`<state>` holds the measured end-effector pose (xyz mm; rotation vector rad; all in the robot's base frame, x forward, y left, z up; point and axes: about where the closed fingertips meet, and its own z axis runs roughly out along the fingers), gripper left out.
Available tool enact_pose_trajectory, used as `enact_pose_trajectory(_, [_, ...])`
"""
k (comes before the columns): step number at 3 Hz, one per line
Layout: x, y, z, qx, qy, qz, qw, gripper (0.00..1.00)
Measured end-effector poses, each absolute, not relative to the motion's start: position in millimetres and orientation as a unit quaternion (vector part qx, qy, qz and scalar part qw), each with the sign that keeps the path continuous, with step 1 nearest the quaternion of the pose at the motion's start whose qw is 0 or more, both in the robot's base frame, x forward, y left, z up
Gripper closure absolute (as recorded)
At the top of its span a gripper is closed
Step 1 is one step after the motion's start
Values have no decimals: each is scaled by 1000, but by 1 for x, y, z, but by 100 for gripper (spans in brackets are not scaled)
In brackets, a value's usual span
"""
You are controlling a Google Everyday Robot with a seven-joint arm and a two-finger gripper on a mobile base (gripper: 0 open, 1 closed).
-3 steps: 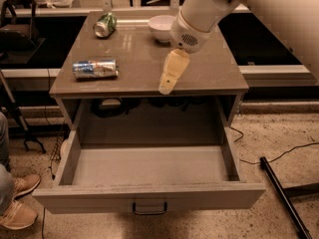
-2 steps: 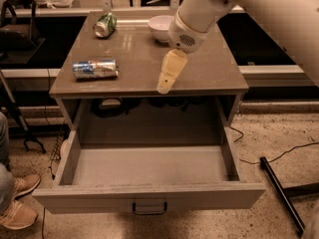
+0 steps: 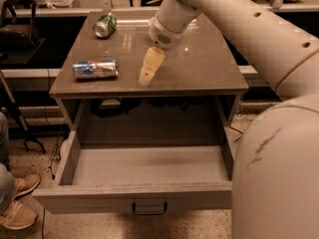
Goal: Place redbull can into top drawer
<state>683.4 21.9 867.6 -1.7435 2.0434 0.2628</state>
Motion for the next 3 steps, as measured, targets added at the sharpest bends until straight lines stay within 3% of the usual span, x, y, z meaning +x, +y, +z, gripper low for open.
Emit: enact_pose_trajectory(3, [730, 133, 839, -638, 703, 171, 265, 0])
